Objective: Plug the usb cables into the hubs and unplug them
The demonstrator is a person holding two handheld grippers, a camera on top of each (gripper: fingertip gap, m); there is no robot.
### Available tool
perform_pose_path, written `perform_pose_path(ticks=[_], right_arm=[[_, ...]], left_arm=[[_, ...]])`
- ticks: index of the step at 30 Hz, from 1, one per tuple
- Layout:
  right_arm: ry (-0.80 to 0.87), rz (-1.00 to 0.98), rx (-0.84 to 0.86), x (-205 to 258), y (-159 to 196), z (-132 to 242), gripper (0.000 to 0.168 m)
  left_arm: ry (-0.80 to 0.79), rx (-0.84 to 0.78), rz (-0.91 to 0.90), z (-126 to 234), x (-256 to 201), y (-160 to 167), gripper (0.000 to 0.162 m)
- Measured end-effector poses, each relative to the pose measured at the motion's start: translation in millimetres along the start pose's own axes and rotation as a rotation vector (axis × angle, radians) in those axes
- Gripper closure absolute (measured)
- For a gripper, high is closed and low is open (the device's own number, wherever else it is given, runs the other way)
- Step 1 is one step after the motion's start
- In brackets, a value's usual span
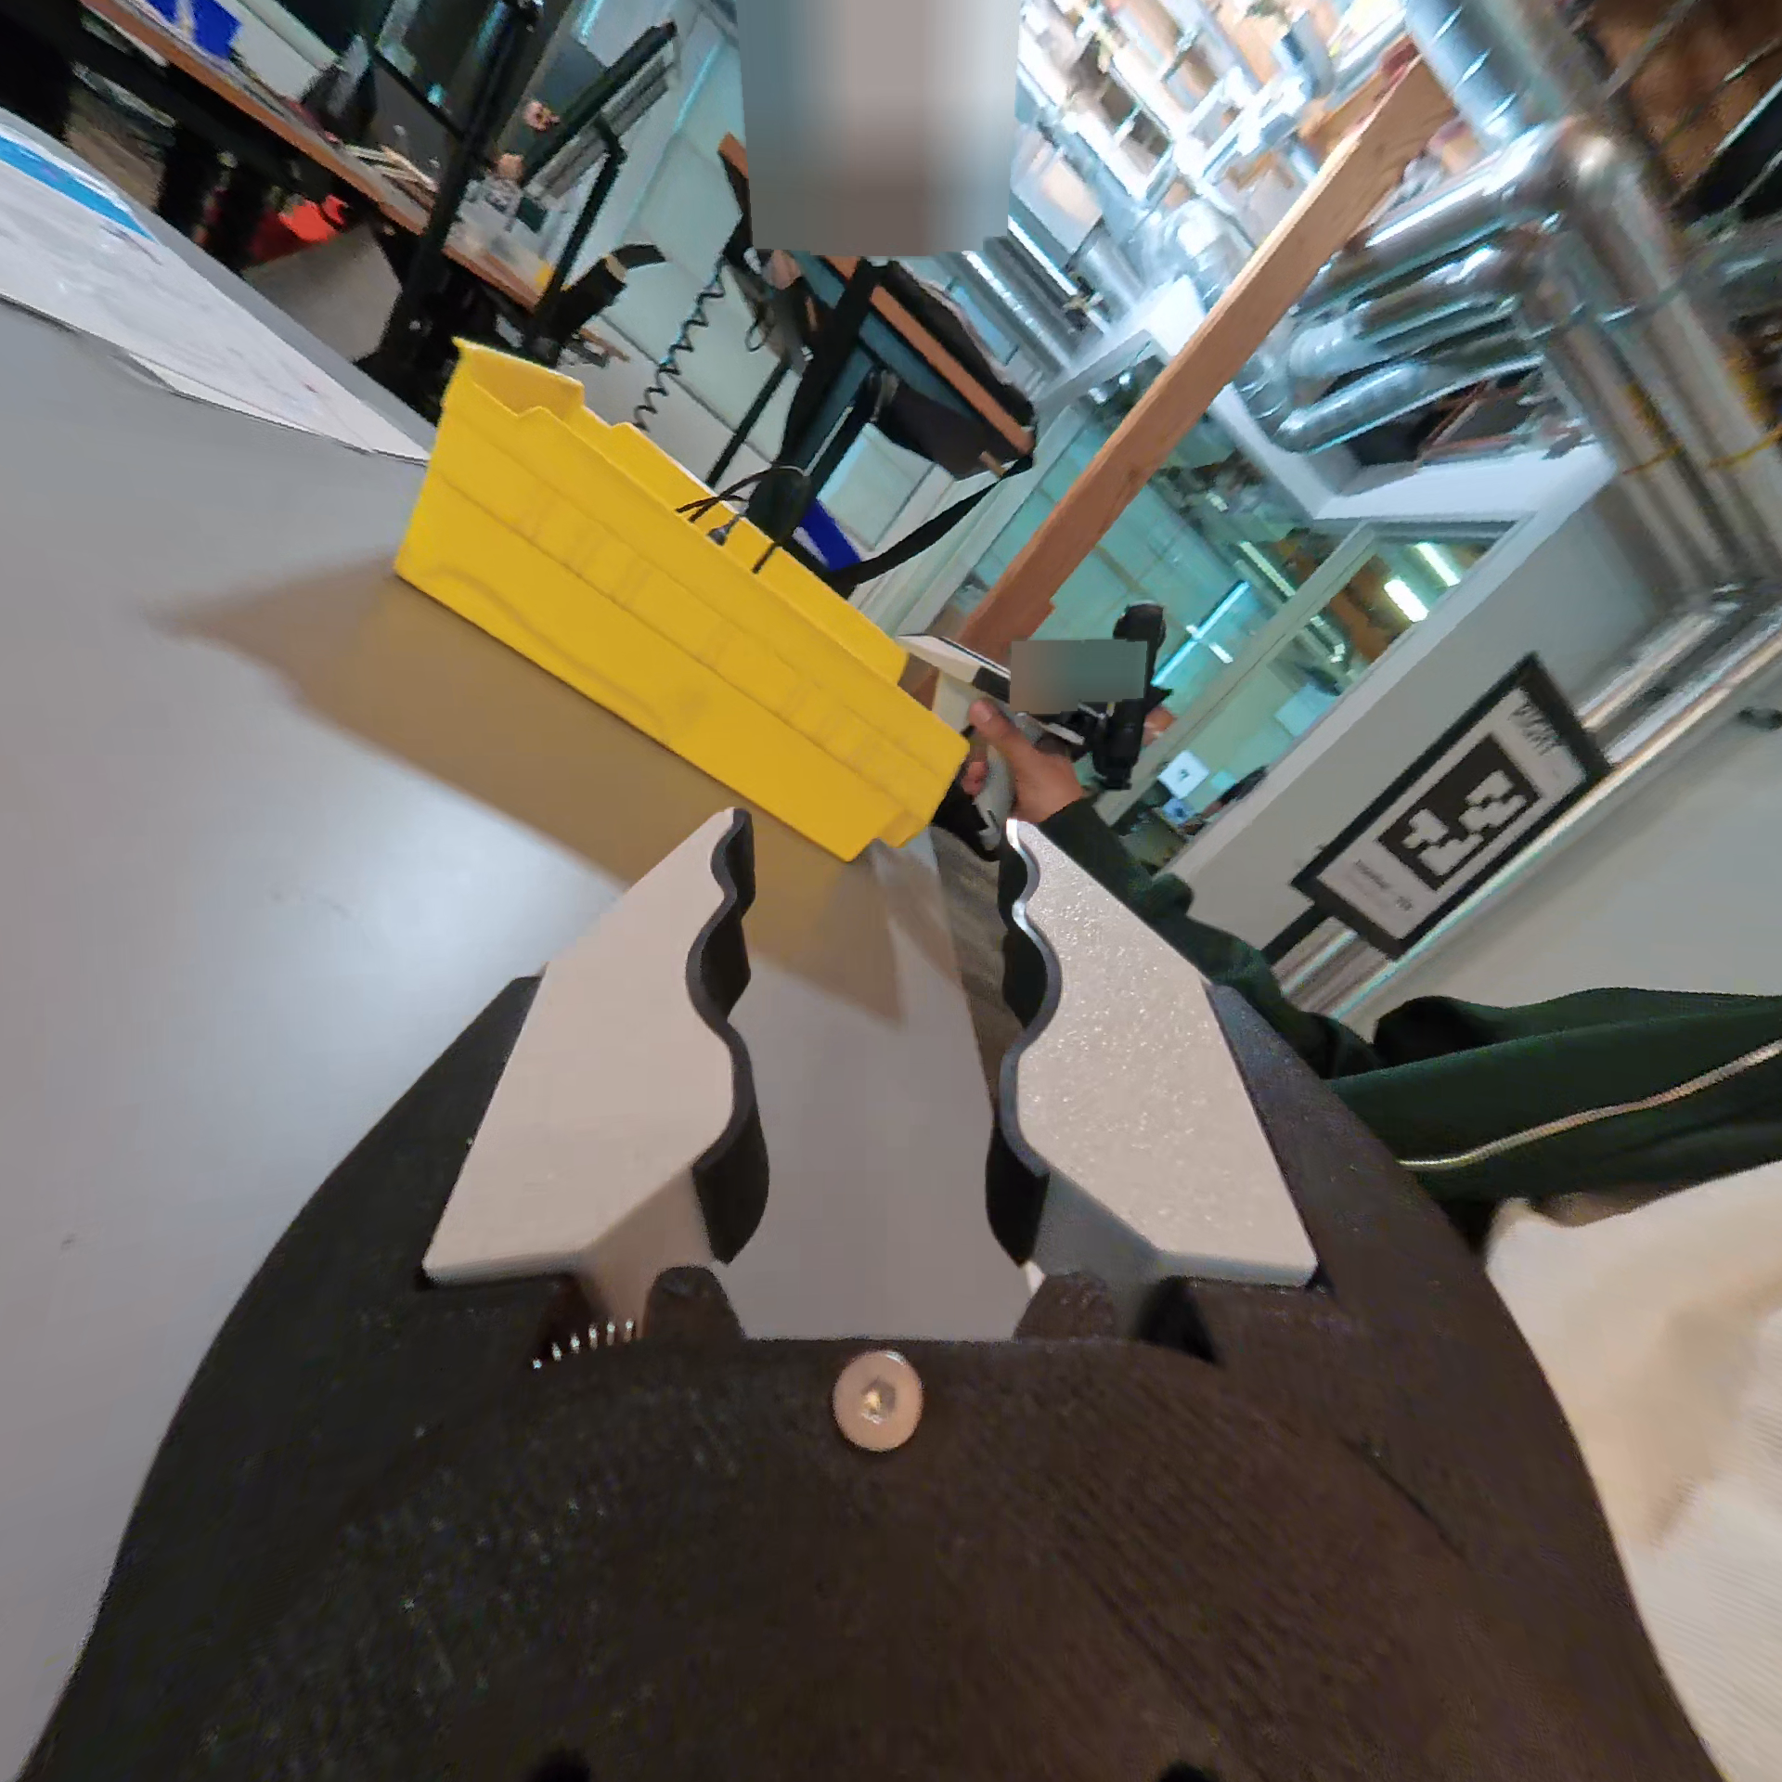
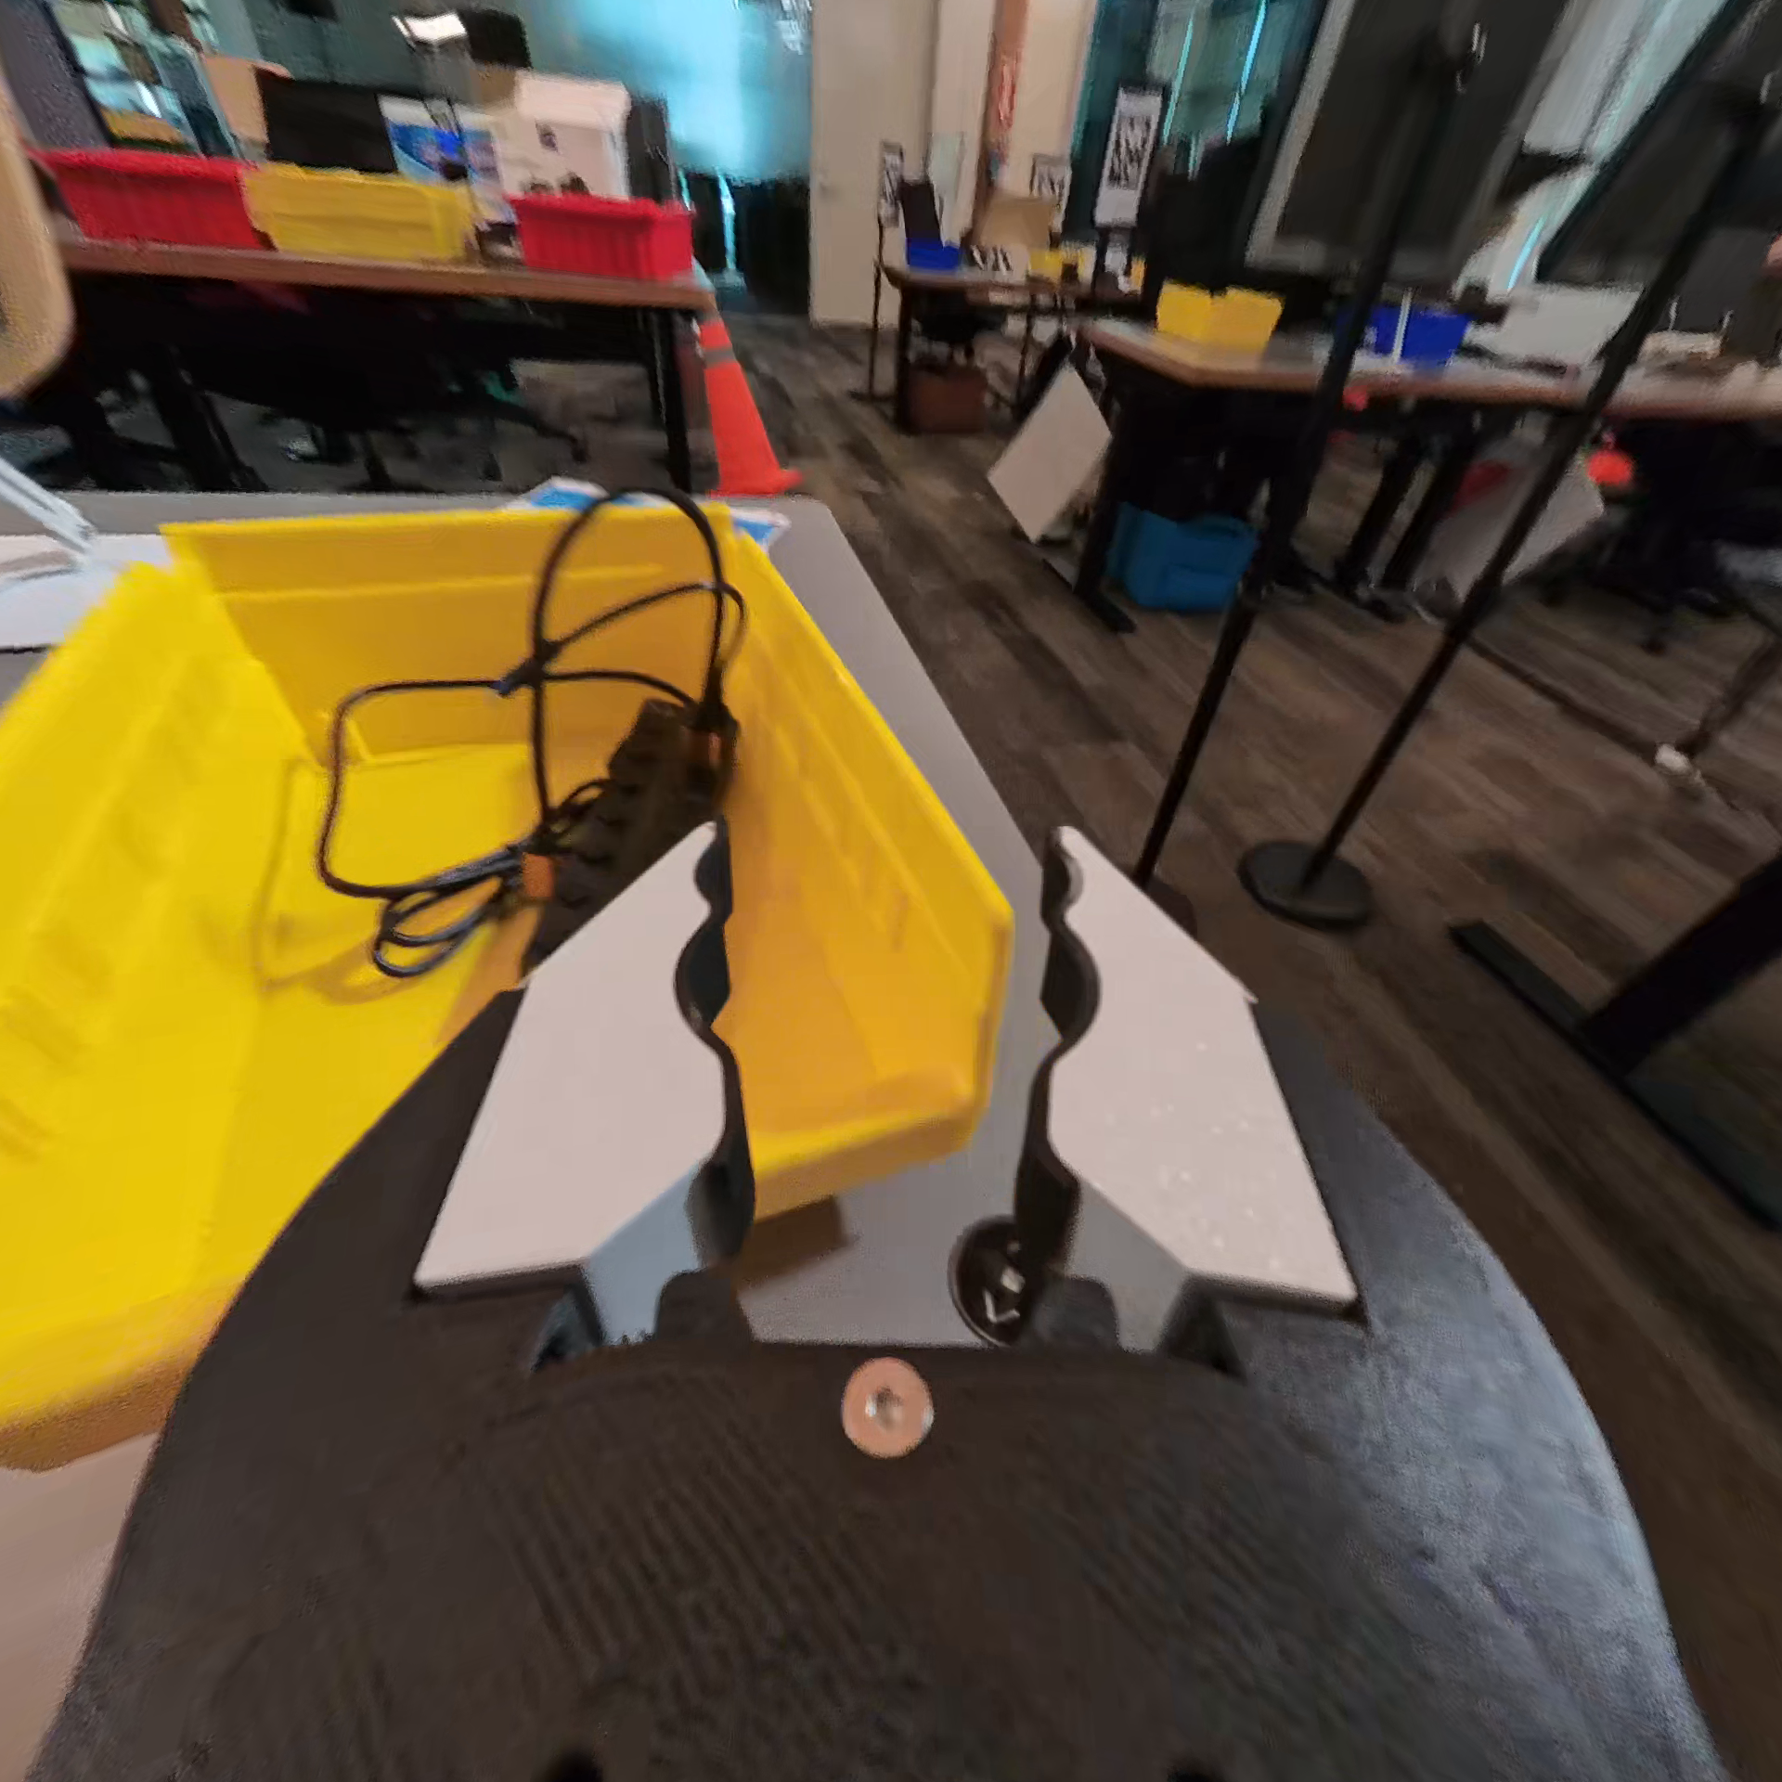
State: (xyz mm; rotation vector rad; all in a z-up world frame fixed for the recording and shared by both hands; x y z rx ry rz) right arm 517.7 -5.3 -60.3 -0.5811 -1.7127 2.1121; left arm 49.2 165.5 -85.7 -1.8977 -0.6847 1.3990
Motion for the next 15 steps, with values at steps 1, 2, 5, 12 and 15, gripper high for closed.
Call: perform_pose_path(ticks=[1,2,5,12,15], right_arm=[[0.002,-0.015,0.038,-5.5,6.0,-6.1,0.097],[-0.003,-0.032,0.072,-9.2,11.3,-12.1,0.093],[-0.024,-0.072,0.114,-15.4,19.6,-27.0,0.086],[-0.136,-0.278,0.159,-16.9,32.4,-45.3,0.089],[-0.157,-0.300,0.163,-19.5,32.9,-48.6,0.114]], left_arm=[[-0.022,0.003,-0.015,1.3,1.2,-0.3,0.114],[-0.040,0.003,-0.029,2.6,2.2,-1.2,0.115],[-0.074,-0.025,-0.043,7.2,5.6,-4.8,0.116],[-0.080,-0.088,0.015,13.7,11.0,-7.4,0.116],[-0.082,-0.082,0.020,15.8,9.3,-4.7,0.116]])
Point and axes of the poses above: each gripper's, where its closed fingertips meet, z back along the fingers, y out of its underside, x = y × z across the jaws, the point moved 7 cm from there along z, back along the fingers, and after that the axes turned 7 degrees about y, right-handed, at the moved point
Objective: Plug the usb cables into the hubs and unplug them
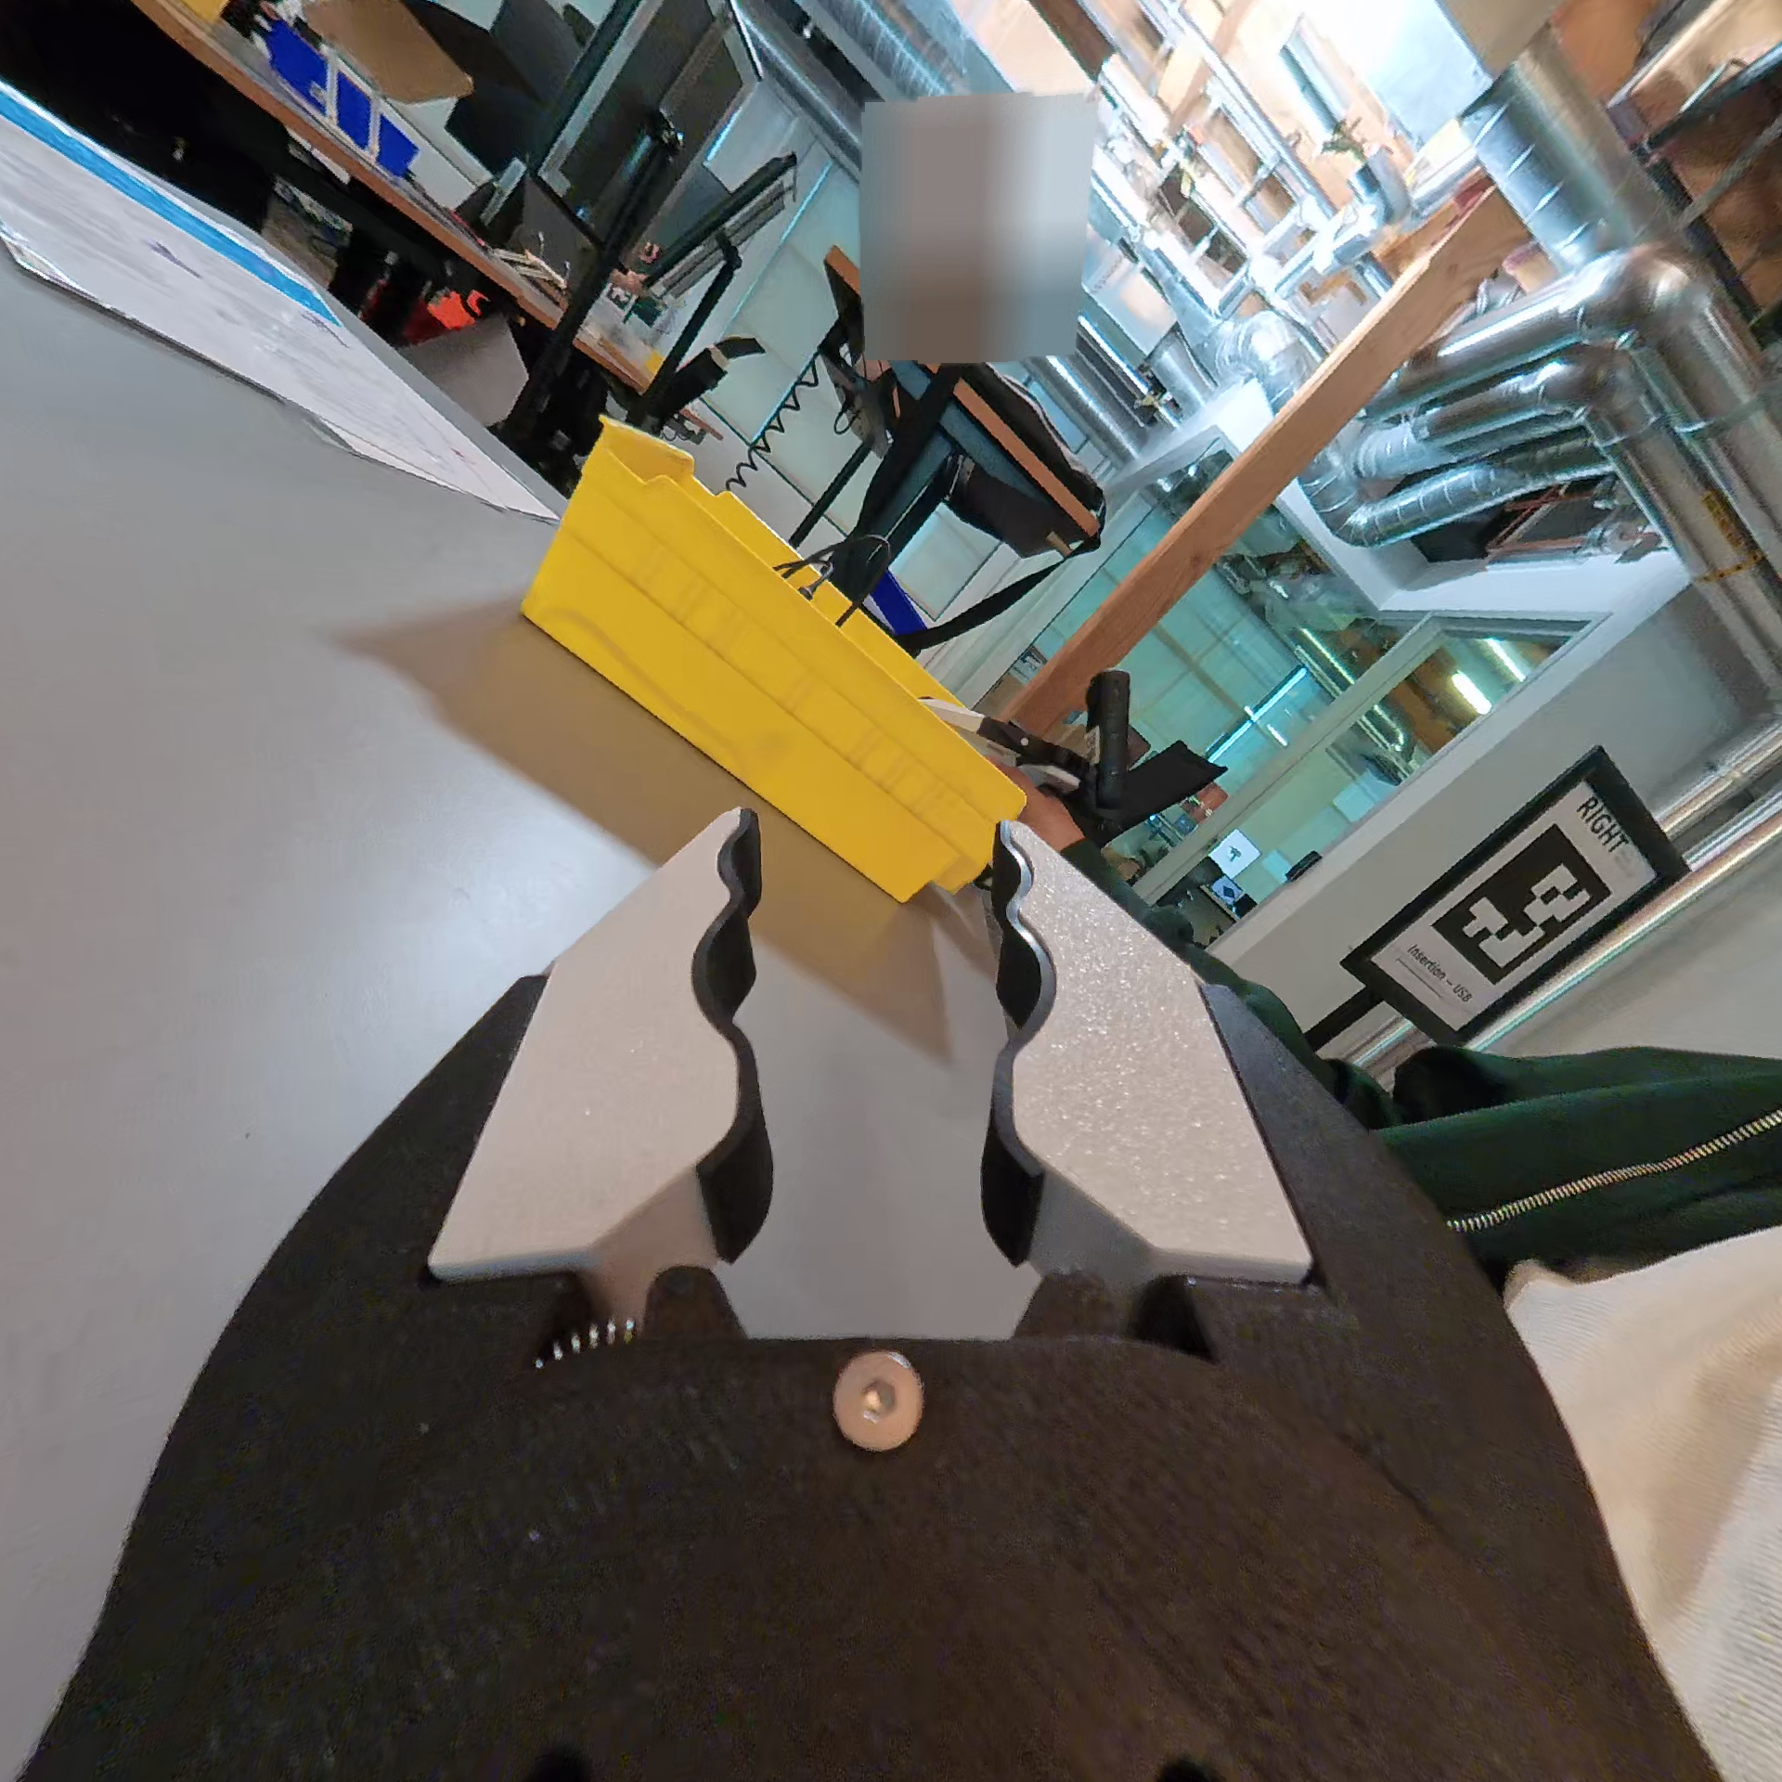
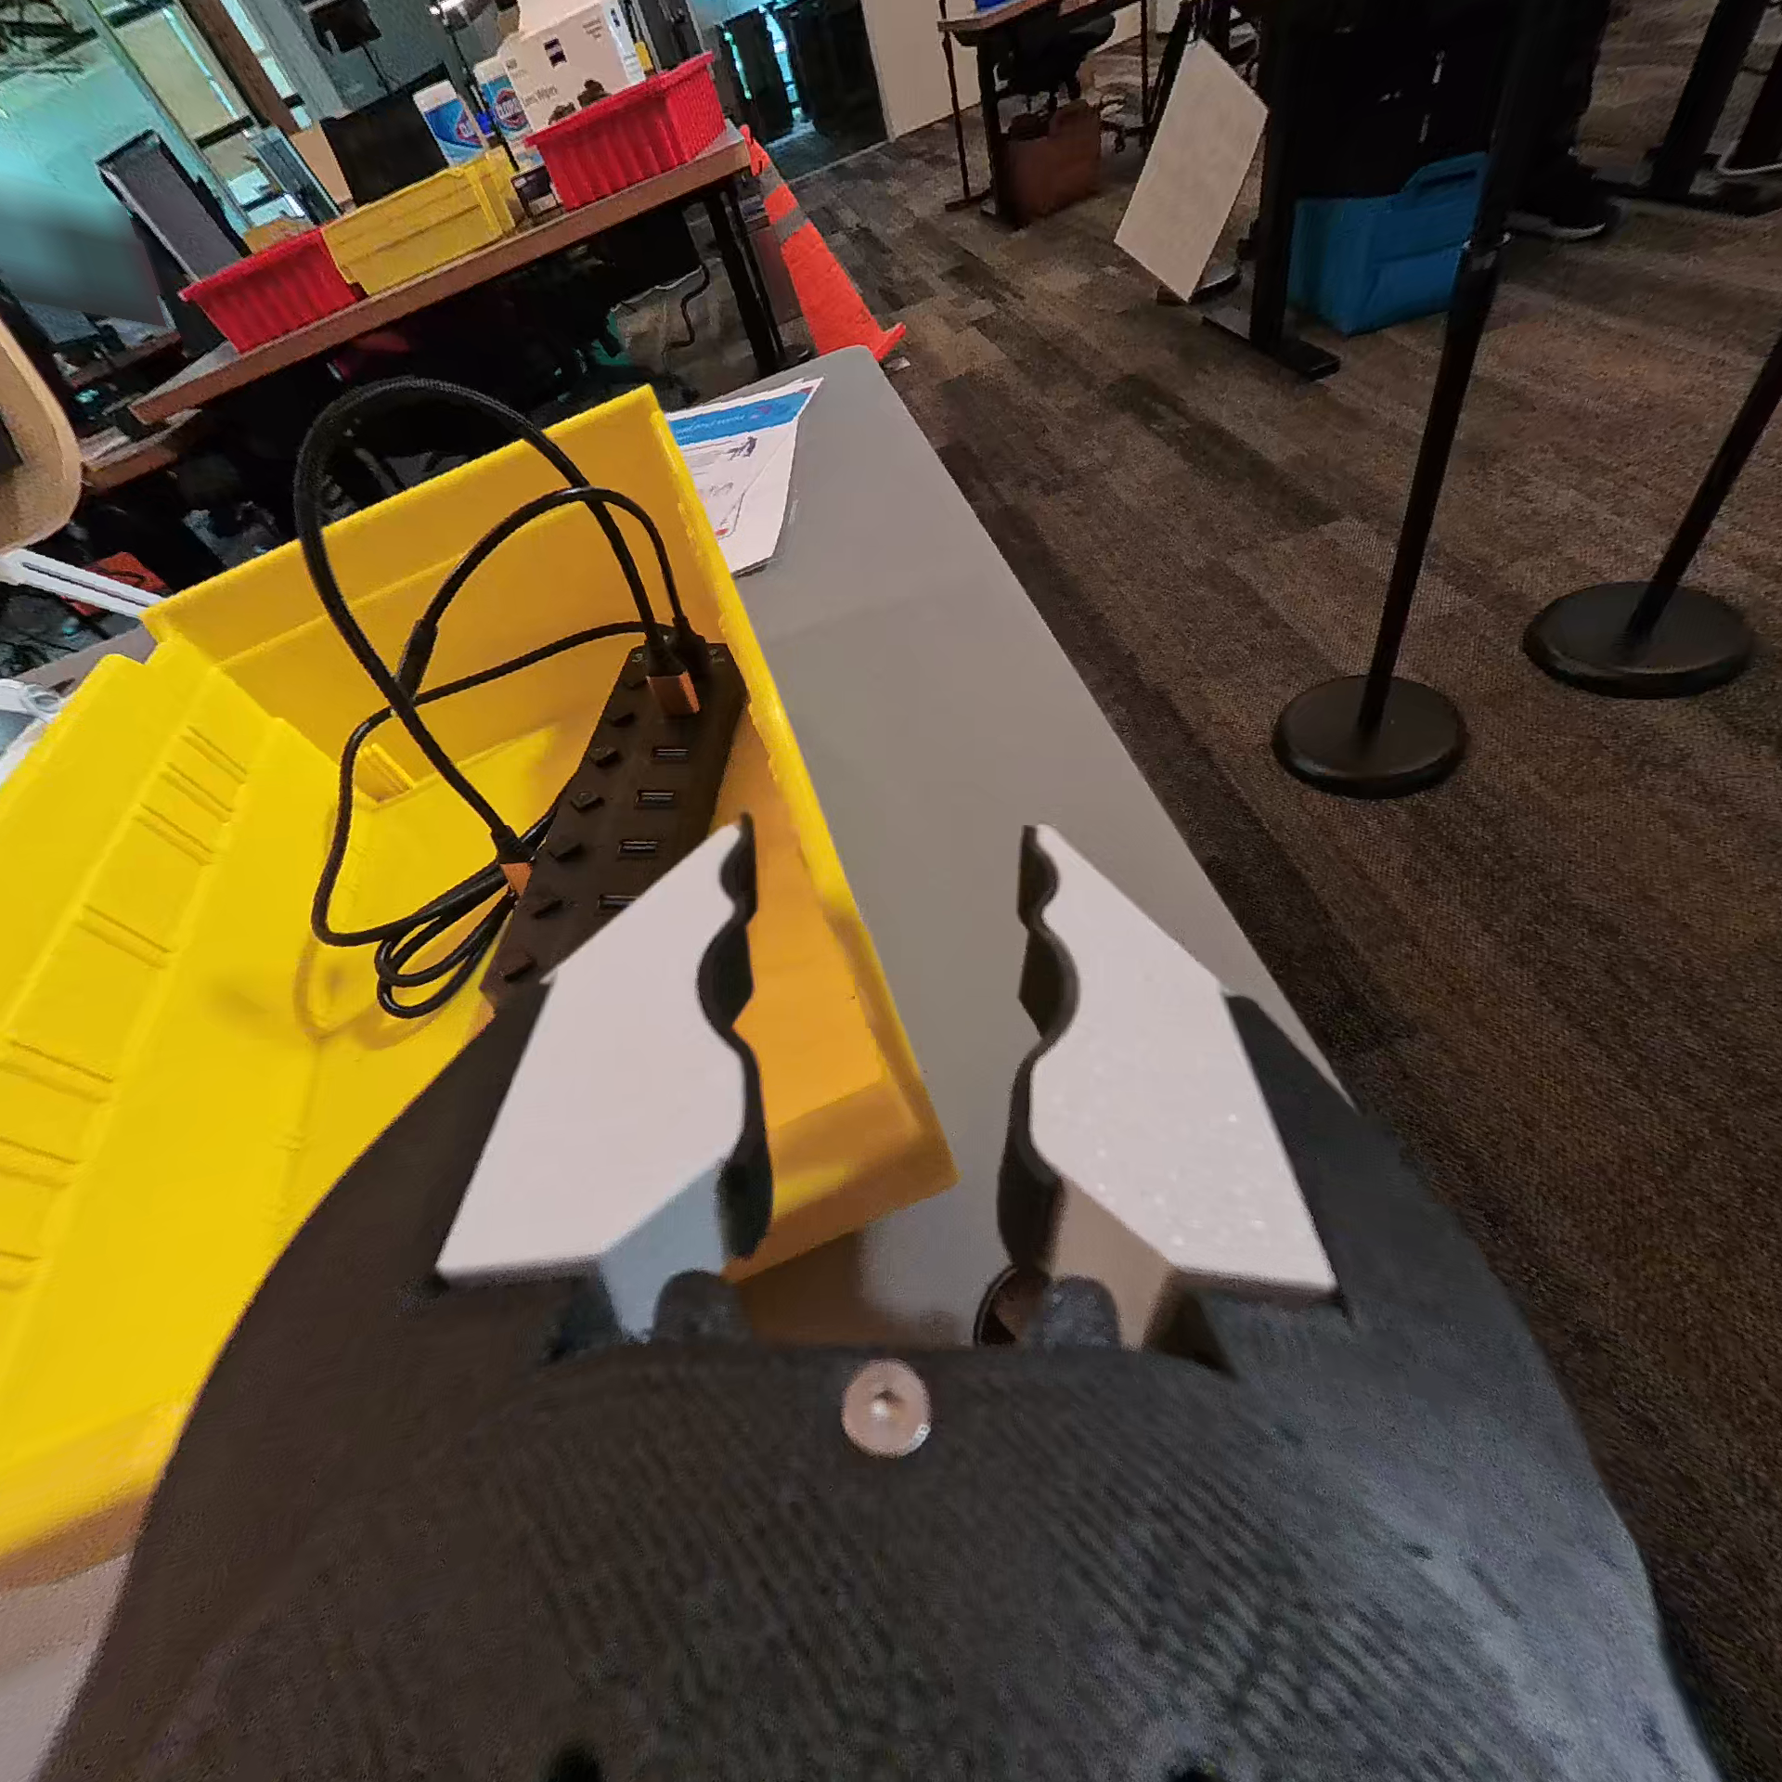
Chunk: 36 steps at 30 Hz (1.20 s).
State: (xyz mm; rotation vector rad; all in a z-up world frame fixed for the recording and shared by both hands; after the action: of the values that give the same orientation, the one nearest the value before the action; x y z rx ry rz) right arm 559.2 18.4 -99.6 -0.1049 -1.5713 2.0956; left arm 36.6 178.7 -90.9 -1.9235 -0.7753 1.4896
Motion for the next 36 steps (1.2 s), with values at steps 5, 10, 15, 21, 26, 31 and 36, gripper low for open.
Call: perform_pose_path(ticks=[5,10,15,21,26,31,36], right_arm=[[-0.102,-0.052,0.020,2.8,-1.0,-11.7,0.133],[-0.191,-0.093,0.205,16.1,11.9,-36.1,0.146],[-0.148,0.031,0.242,29.3,14.9,-45.2,0.164],[-0.183,-0.062,0.213,30.4,7.0,-41.6,0.164],[-0.215,-0.133,0.153,27.1,-2.1,-34.1,0.165],[-0.236,-0.155,0.113,28.4,-7.6,-29.1,0.165],[-0.253,-0.117,0.100,35.9,-8.8,-28.4,0.164]], left_arm=[[-0.041,0.016,-0.024,10.7,-4.1,3.6,0.116],[-0.077,-0.012,-0.012,23.2,-6.6,5.1,0.116],[-0.100,-0.031,-0.023,30.9,-9.3,4.2,0.116],[-0.104,-0.054,-0.013,33.1,-7.0,1.2,0.116],[-0.105,-0.054,-0.015,31.3,-6.1,0.3,0.116],[-0.173,-0.066,-0.071,36.6,-4.7,-4.8,0.115],[-0.394,-0.102,-0.250,54.5,-4.1,-20.2,0.115]])
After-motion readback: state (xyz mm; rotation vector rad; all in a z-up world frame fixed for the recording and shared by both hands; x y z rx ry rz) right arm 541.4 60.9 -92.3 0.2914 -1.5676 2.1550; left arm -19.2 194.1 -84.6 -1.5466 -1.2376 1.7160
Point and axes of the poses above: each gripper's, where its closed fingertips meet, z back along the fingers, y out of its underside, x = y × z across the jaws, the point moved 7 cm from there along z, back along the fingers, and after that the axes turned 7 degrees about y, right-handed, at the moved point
